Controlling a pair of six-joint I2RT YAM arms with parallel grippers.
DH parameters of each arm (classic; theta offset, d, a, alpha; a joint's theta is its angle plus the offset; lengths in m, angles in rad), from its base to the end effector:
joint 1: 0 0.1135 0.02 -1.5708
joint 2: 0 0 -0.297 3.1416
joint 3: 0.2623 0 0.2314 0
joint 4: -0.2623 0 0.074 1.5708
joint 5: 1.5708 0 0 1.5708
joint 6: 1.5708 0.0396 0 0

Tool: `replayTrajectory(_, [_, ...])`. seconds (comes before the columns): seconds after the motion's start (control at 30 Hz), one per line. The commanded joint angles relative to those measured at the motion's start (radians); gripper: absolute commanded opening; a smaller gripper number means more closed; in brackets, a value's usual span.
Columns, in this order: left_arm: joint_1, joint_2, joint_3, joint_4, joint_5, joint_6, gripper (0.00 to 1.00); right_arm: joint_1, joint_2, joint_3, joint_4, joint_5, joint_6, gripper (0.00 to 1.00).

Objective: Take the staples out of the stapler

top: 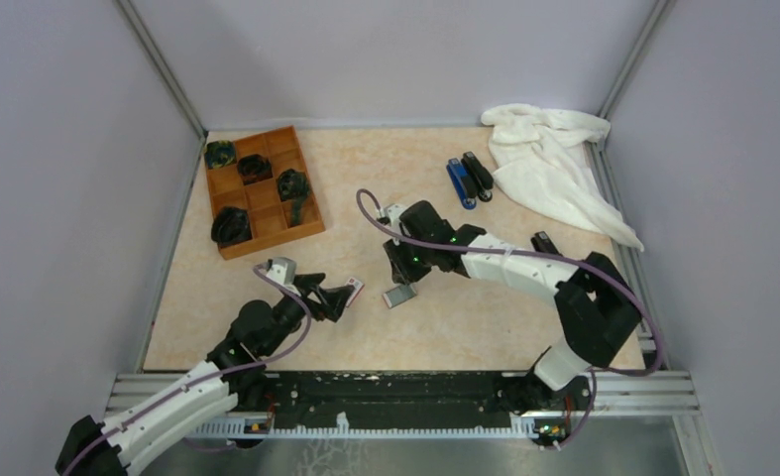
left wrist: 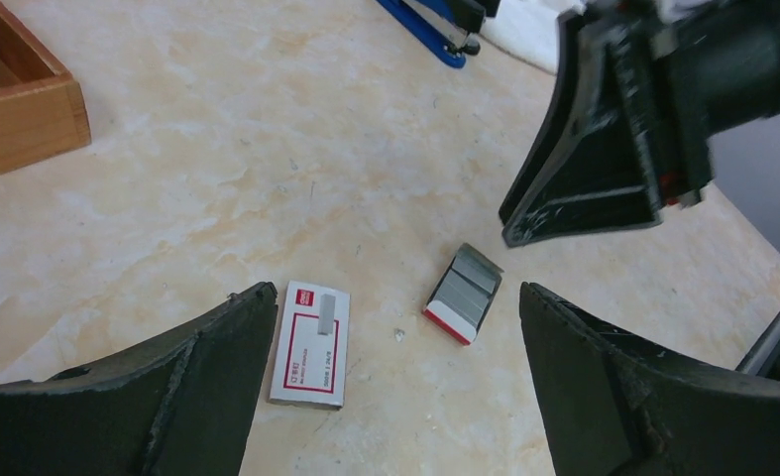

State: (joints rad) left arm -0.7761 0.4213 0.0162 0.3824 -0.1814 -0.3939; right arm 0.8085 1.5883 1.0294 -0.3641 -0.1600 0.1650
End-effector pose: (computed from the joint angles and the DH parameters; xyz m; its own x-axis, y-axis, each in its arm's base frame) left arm 0.0699 -0.0586 0.1995 -0.2300 -0.3032 -0.9248 0.5112 0.7710 -0.3799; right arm 0.2128 0.2320 0.2526 -0.6714 -0.4683 -0.5744 -0.6793 0.6987 0.2244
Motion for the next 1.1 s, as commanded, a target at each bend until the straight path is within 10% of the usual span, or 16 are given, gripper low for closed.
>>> replayTrajectory(0.0, [0.005,0.069,0.023,0.052,0.069,-0.027,0.96,-0.037,-0.122,-0.008,0.04,-0.146,-0.101,0.25])
replayTrajectory(0.3, [0.005,0.386,0.079,0.168,0.237,-0.194,0.79,-0.367,-0.014,0.07,-0.17,-0.884,-0.418,0.26])
replayTrajectory(0.53, [0.005,0.664,0.209,0.16,0.443,-0.325,0.49,-0.37,0.026,-0.002,-0.023,-0.804,-0.303,0.31])
replayTrajectory(1.07, [-0.006,0.978,0.415,-0.092,0.369,-0.362,0.42,-0.353,0.248,0.008,-0.016,-0.566,-0.212,0.23])
